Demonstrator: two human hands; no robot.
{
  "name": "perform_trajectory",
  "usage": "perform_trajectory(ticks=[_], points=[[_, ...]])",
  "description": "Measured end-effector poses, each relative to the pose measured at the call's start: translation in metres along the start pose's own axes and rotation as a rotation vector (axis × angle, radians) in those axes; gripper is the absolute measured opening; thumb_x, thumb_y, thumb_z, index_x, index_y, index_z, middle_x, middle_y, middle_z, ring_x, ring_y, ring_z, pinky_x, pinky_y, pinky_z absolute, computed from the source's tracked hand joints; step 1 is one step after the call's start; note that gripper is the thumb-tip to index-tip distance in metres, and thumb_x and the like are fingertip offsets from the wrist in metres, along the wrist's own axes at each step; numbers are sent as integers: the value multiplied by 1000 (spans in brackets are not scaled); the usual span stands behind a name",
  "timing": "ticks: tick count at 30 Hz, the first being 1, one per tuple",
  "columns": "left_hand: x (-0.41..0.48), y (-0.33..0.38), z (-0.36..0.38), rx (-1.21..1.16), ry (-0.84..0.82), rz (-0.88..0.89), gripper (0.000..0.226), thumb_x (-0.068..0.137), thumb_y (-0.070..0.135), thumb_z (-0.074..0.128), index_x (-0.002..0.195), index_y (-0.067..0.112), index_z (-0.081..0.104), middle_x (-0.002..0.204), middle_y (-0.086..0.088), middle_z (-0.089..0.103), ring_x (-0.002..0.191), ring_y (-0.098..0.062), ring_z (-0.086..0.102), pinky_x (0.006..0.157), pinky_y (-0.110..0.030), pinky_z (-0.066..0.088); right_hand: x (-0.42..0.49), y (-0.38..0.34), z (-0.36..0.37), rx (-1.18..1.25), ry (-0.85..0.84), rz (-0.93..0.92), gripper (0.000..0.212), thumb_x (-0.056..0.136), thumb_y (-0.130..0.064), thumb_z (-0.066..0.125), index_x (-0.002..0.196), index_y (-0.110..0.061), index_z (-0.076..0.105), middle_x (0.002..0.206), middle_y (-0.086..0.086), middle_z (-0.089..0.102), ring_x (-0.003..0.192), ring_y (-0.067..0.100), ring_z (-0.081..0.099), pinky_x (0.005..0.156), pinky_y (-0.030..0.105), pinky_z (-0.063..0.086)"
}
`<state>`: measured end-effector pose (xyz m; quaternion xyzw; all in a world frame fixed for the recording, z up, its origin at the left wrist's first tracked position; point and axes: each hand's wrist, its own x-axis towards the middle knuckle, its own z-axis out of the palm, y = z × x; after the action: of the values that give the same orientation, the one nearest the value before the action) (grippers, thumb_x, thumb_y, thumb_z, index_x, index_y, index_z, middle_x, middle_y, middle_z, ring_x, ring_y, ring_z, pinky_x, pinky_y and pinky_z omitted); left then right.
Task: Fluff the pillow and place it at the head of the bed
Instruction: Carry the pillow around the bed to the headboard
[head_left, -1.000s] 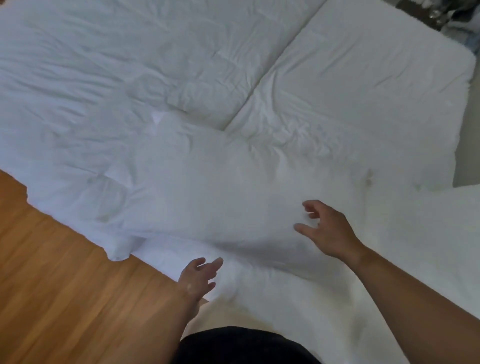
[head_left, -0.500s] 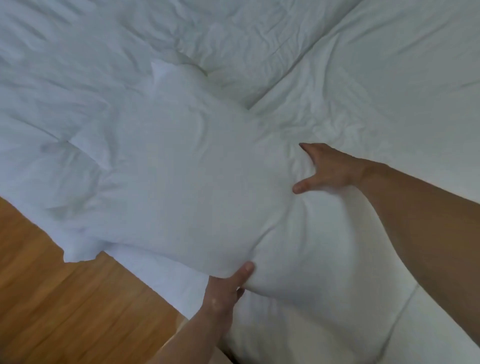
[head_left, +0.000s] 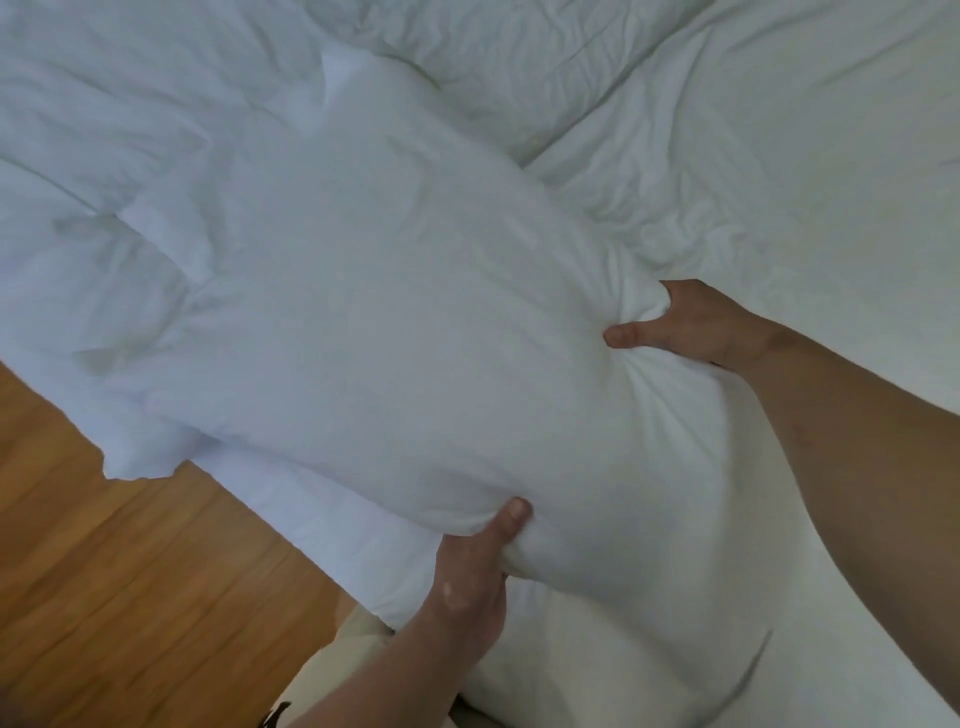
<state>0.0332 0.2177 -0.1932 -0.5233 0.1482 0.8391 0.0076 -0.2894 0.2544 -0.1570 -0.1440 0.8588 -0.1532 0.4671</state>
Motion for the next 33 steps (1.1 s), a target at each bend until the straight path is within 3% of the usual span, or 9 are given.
perform_trajectory(ticks=[3, 7, 10, 13, 17, 21, 27, 30, 33], points=[[-24, 17, -3, 23, 77, -2, 65, 60, 24, 86, 118, -2, 73, 106, -9, 84, 111, -33, 75, 99, -47, 55, -33, -9, 2, 89, 49, 20, 47, 63, -49, 92, 104, -32, 74, 96, -16, 74, 88, 2, 68, 69, 18, 47], [-64, 36, -11, 18, 110, 95, 70, 52, 32, 84, 115, 3, 73, 95, -2, 86, 94, -21, 79, 86, -38, 59, -86, -18, 10, 191, 145, -2, 68, 53, -62, 89, 110, -27, 77, 101, -9, 78, 92, 12, 73, 75, 26, 52], [-96, 51, -23, 17, 83, 228, 65, 65, 29, 82, 125, 7, 69, 97, 4, 85, 90, -14, 79, 71, -28, 61, -135, -28, 22, 289, 252, -49, 56, 61, -57, 90, 106, -26, 77, 98, -9, 78, 89, 13, 73, 76, 28, 53], [-130, 71, -36, 54, 21, 349, 72, 67, 30, 85, 134, 11, 67, 106, 3, 85, 102, -21, 80, 81, -32, 64, -188, -42, 38, 408, 345, -107, 32, 69, -46, 90, 91, -29, 74, 92, -10, 77, 82, 8, 72, 69, 25, 52], [-183, 103, -60, 155, -80, 504, 78, 64, 39, 89, 136, 19, 65, 124, 0, 80, 118, -26, 74, 105, -49, 55, -256, -65, 65, 561, 443, -192, 31, 69, -44, 92, 90, -32, 72, 94, -11, 76, 83, 8, 72, 69, 25, 53], [-240, 139, -90, 227, -79, 644, 84, 60, 40, 90, 138, 19, 65, 125, -1, 79, 117, -27, 75, 104, -50, 55, -305, -100, 95, 686, 493, -303, 35, 67, -42, 93, 94, -29, 76, 94, -10, 79, 86, 9, 74, 80, 29, 56], [-323, 207, -156, 355, -23, 773, 86, 60, 41, 92, 137, 14, 66, 126, -6, 79, 116, -32, 75, 103, -54, 55, -352, -162, 160, 798, 384, -400, 42, 61, -41, 95, 97, -28, 77, 90, -14, 80, 79, 2, 76, 79, 27, 57], [-349, 218, -196, 379, 20, 776, 103, 42, 50, 101, 132, 14, 69, 124, -9, 80, 111, -33, 77, 98, -53, 57, -362, -181, 199, 776, 328, -384, 53, 56, -46, 96, 102, -24, 79, 92, -11, 81, 84, 11, 78, 84, 36, 60], [-359, 225, -235, 325, 61, 742, 104, 30, 55, 101, 122, 16, 73, 119, -10, 81, 105, -32, 79, 91, -49, 59, -365, -205, 232, 749, 310, -372, 46, 59, -41, 95, 97, -23, 78, 85, -12, 81, 83, 15, 78, 84, 41, 61]])
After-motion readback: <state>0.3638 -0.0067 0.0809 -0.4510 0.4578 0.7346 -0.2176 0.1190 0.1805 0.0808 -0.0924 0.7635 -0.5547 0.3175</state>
